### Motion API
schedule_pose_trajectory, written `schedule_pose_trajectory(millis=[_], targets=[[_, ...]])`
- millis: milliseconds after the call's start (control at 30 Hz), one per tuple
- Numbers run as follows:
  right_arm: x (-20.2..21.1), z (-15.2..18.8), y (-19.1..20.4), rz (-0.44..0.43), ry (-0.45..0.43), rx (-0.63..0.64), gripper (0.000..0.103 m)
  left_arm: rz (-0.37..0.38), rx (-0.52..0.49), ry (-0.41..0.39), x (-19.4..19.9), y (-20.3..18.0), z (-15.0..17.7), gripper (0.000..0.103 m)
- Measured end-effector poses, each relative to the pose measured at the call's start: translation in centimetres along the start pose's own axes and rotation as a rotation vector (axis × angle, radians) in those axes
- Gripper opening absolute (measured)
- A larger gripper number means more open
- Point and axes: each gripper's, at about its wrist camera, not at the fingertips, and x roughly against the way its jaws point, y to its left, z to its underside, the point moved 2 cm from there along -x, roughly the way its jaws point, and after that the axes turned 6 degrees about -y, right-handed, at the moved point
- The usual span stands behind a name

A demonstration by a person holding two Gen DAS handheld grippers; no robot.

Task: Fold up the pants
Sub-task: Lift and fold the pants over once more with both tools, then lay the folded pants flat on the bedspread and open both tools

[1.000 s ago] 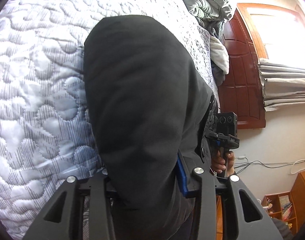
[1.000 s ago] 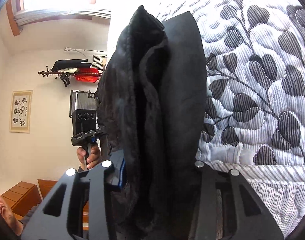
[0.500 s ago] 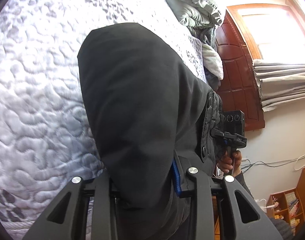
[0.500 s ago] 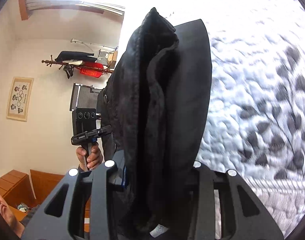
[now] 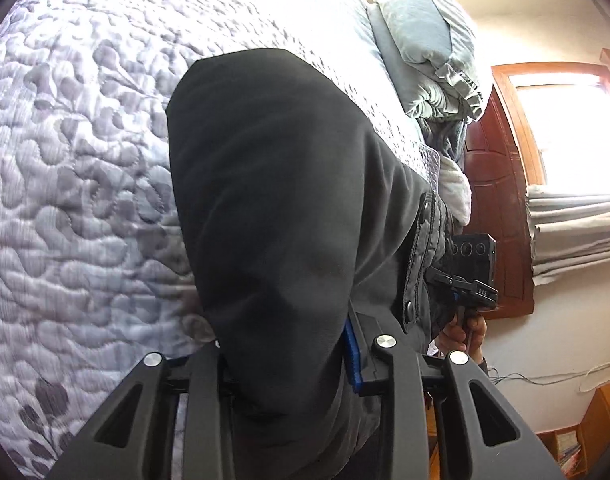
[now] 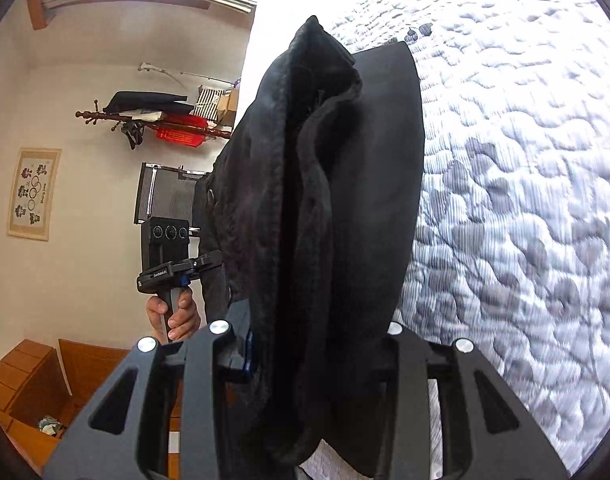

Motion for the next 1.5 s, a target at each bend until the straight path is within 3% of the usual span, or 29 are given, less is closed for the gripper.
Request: schedule_pose_trajectory(millis=[167, 467, 633, 733, 833, 933, 1000, 1100, 1167, 1300, 1433, 1500], targets=[[-3.6, -1.9, -1.3, 0.014, 0.042, -0.019, 0.035, 0.005, 0.05, 0.02, -0.6, 3.9, -0.9, 0.031], [-3.6, -1.5, -4.4, -0.01, 0.058, -0.035, 0.039, 0.058, 0.048, 0.009, -0.9, 5.7, -0.6, 0.033], [-3.0, -0.9, -5.3, 0.008, 0.051, -0.039, 0.051, 0.053, 0.053, -0.007, -1.2, 5.7, -0.5, 0.038], [-2.4, -0.8, -4.8, 0.044, 0.03, -0.024, 0.058, 0.029, 0.046, -0.026, -0.8, 5.7, -0.1, 0.046], [-0.7, -0.6, -4.3, 0.088, -0.013, -0.002, 0.06, -0.071, 0.007, -0.096, 0.9, 4.9, 0.5, 0.054], [1.8, -0.3, -3.3, 0.142, -0.066, 0.035, 0.057, -0.17, -0.052, -0.187, 3.1, 3.2, 1.5, 0.057], [3.7, 0.2, -2.3, 0.185, -0.117, 0.082, 0.055, -0.213, -0.082, -0.248, 4.5, 2.2, 2.6, 0.067], [6.5, 1.6, 0.2, 0.116, -0.195, 0.123, 0.05, -0.224, -0.108, -0.361, 6.9, 0.9, 4.2, 0.071], [6.6, 3.1, 1.6, 0.038, -0.185, 0.138, 0.049, -0.208, -0.123, -0.406, 7.8, -0.1, 5.2, 0.078], [3.3, 5.4, 1.4, 0.089, -0.108, 0.153, 0.048, -0.249, -0.178, -0.348, 5.4, -1.8, 6.6, 0.081], [3.1, 5.6, -2.6, 0.094, -0.137, 0.055, 0.023, -0.307, -0.151, -0.311, 2.7, -0.9, 6.8, 0.08], [3.1, 5.8, -3.2, 0.077, -0.141, 0.027, 0.023, -0.322, -0.133, -0.301, 2.1, -0.3, 7.0, 0.08]])
